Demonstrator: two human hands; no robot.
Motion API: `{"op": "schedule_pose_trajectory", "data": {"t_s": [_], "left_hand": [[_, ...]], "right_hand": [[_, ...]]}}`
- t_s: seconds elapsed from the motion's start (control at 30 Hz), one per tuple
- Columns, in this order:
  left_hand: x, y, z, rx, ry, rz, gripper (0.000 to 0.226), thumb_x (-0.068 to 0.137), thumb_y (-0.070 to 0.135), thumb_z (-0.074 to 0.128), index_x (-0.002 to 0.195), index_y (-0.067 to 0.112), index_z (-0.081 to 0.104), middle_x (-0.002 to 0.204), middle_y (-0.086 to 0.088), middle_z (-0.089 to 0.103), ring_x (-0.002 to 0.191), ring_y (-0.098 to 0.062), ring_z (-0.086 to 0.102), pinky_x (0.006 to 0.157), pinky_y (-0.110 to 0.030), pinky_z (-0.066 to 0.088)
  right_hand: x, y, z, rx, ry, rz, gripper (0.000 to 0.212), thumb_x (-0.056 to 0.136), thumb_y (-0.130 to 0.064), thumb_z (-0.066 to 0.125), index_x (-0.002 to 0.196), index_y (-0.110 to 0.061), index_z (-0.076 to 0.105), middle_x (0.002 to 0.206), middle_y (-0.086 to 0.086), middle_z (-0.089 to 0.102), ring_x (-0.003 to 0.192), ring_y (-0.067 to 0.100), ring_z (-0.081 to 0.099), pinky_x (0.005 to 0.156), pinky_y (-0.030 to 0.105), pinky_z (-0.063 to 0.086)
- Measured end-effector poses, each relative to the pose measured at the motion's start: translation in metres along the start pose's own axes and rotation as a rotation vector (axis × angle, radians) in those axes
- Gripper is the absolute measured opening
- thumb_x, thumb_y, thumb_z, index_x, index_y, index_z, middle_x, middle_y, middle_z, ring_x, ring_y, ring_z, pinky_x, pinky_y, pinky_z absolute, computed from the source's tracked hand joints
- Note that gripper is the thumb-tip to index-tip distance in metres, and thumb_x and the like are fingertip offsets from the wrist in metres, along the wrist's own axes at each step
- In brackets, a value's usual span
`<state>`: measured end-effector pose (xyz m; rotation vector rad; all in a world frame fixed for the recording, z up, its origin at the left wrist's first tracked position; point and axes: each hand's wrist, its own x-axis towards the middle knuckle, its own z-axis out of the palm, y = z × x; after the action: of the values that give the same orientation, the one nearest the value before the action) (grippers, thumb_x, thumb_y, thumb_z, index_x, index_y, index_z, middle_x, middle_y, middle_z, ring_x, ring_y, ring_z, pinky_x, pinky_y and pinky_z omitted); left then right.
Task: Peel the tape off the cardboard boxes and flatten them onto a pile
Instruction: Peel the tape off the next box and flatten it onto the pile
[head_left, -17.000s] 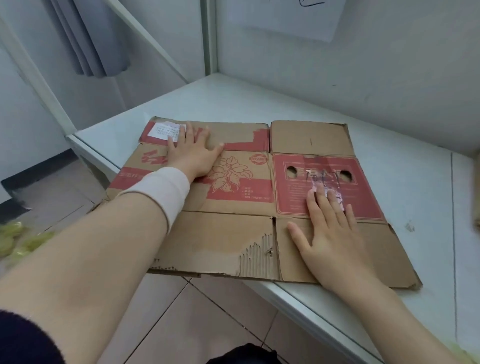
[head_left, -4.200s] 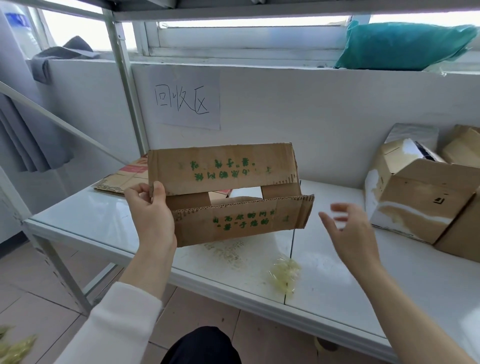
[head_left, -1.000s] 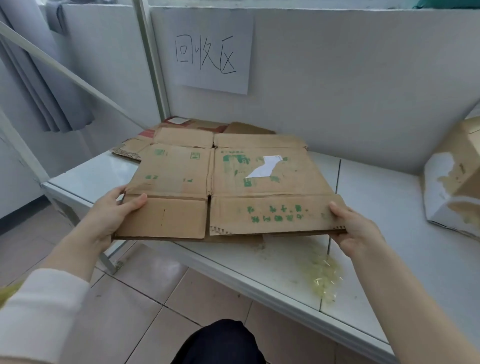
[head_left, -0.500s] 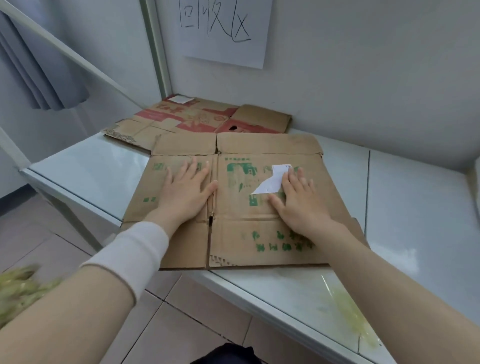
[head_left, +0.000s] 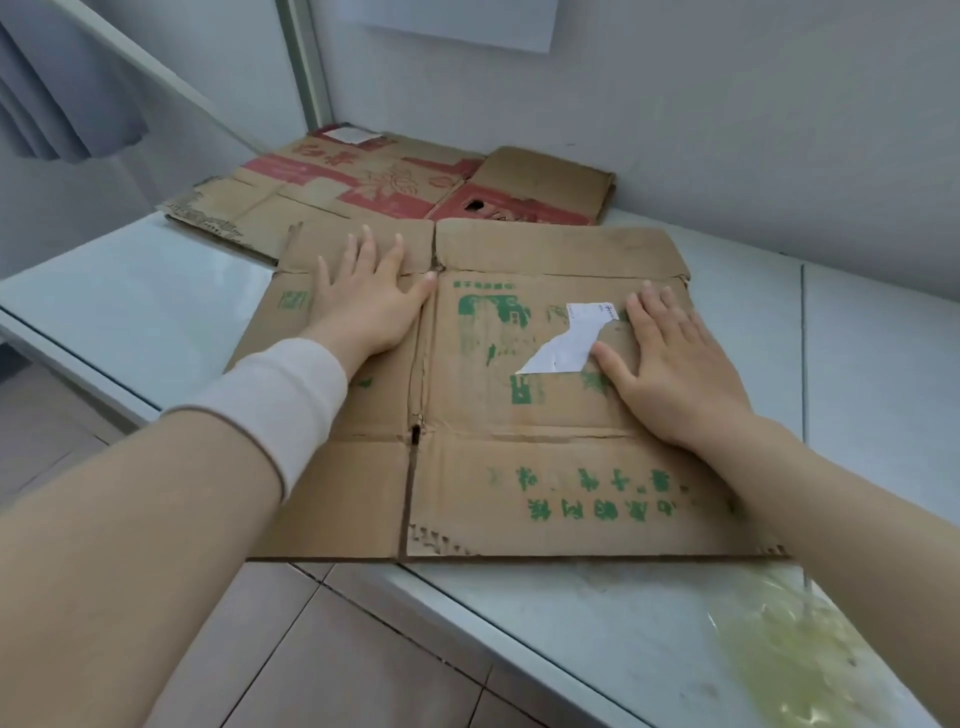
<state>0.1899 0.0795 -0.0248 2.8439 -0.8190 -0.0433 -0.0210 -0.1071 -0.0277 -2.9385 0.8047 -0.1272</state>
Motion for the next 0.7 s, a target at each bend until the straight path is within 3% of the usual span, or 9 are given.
{"op": "schedule_pose_trajectory", "data": {"t_s": [0.17,0.37,0.57,0.7], "left_hand": [[0.029,-0.009,-0.005,-0.021,-0.019,-0.025,0.064,0.094,0.059,0.016,0.149,0.032,0.001,0.158,-0.004,-0.013,0.146,-0.019,-0.011,0.117,-0.047,-0.007],[0.034,-0.010,0.001,0.011,0.000,-0.035,0.063,0.094,0.059,0.015,0.149,0.033,0.001,0.158,-0.004,-0.012,0.146,-0.019,-0.011,0.116,-0.046,-0.008],[0.015,-0.003,-0.006,-0.005,-0.010,-0.054,0.065,0.095,0.056,0.014,0.151,0.024,0.004,0.158,-0.006,-0.009,0.146,-0.020,-0.009,0.118,-0.044,-0.004],[-0.048,0.001,-0.011,0.015,-0.071,0.086,0.067,0.095,0.055,0.014,0.150,0.019,-0.002,0.158,-0.004,-0.013,0.145,-0.016,-0.012,0.118,-0.039,-0.006]], "right_hand": [[-0.009,-0.004,-0.009,0.019,-0.028,-0.014,0.075,0.090,-0.058,0.014,0.149,-0.016,-0.003,0.157,-0.002,-0.014,0.143,0.008,-0.015,0.118,0.030,-0.008],[-0.041,-0.017,-0.001,0.031,-0.017,-0.157,0.089,0.071,-0.068,-0.006,0.147,-0.022,-0.008,0.154,-0.012,-0.018,0.139,-0.001,-0.019,0.115,0.024,-0.012],[-0.040,-0.018,-0.002,0.014,-0.027,-0.150,0.085,0.078,-0.067,0.001,0.148,-0.020,-0.006,0.156,-0.009,-0.015,0.141,0.002,-0.016,0.115,0.025,-0.012],[-0.039,-0.018,-0.012,0.032,-0.102,-0.154,0.074,0.092,-0.058,0.018,0.148,-0.018,-0.008,0.155,-0.006,-0.018,0.141,0.005,-0.017,0.116,0.027,-0.012]]}}
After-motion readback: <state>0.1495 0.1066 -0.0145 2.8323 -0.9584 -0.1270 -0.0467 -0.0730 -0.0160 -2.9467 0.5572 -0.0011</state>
